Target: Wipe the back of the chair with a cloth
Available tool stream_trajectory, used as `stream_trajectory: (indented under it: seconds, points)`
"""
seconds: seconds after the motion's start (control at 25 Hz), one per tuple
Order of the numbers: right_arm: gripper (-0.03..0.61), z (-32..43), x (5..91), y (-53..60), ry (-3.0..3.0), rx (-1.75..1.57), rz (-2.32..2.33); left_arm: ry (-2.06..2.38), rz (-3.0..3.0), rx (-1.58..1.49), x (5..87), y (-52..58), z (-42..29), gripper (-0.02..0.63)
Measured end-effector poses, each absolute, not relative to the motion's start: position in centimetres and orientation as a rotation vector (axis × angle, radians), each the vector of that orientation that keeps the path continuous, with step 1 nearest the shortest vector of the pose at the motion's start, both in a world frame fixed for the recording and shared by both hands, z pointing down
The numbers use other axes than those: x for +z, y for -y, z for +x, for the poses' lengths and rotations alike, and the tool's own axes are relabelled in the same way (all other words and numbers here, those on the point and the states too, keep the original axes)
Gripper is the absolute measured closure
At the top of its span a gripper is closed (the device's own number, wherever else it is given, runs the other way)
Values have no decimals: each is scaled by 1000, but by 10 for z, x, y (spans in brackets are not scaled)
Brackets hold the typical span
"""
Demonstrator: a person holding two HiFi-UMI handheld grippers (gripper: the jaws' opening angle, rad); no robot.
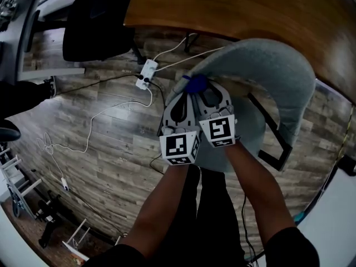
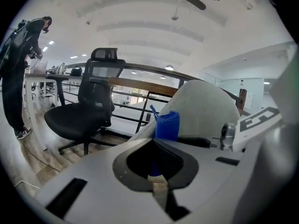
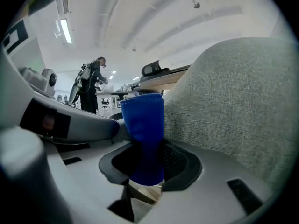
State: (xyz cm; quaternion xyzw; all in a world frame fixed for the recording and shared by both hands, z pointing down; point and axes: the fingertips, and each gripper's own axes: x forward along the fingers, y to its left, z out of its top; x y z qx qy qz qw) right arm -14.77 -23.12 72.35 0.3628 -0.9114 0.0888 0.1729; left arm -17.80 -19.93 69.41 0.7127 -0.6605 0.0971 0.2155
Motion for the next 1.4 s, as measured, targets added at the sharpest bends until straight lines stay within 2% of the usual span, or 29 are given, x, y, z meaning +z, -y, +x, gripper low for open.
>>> stream_trajectory:
  seconds: [0.64,1.4]
  points:
    - [454,-72,736,272,2443,360,1412,1706,2233,420,702,239,-137,617]
    - [454,63,739,273,2246,421,1805,1483,2450,485,723,270,-41,617]
